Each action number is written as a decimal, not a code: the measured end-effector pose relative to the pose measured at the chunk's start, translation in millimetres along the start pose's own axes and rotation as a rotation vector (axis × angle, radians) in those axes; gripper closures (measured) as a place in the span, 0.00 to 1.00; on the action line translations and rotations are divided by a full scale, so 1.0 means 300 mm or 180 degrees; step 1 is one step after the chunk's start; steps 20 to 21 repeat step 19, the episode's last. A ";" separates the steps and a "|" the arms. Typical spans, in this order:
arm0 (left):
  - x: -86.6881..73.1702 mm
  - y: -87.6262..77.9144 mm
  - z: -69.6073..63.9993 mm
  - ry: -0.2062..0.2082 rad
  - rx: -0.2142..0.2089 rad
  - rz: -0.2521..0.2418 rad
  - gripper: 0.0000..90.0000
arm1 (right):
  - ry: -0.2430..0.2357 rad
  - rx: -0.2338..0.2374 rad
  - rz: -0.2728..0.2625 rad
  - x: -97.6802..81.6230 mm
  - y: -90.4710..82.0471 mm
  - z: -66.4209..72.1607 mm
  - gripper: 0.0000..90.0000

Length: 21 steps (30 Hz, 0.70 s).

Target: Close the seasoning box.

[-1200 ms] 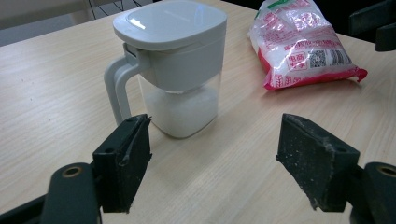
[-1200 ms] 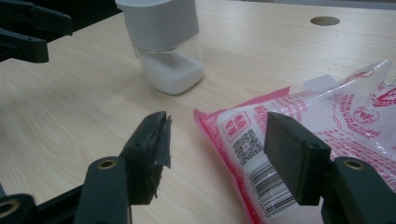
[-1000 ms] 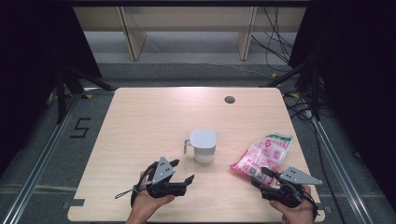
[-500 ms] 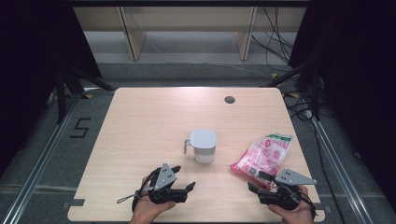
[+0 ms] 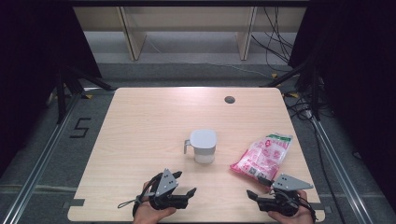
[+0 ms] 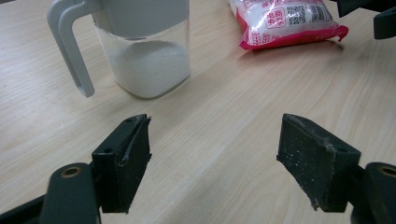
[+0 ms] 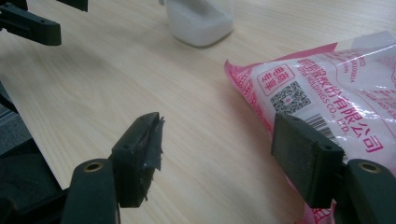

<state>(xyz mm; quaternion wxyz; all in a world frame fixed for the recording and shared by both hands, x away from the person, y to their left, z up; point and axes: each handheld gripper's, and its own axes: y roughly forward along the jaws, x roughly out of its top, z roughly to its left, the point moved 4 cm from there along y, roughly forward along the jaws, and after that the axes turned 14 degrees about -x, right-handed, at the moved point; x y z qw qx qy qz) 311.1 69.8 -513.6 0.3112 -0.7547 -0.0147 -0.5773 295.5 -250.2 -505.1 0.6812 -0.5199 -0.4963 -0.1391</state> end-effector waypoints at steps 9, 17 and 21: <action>-0.016 0.015 -0.017 0.0036 -0.0028 0.0115 0.27 | -0.0120 0.0090 0.0121 -0.021 0.003 0.021 0.37; -0.020 0.018 -0.009 0.0019 -0.0048 0.0106 0.27 | -0.0159 -0.0017 0.0130 -0.022 0.000 0.011 0.37; -0.020 0.019 -0.009 -0.0026 -0.0047 0.0082 0.27 | -0.0156 -0.0003 0.0127 -0.023 0.000 0.012 0.37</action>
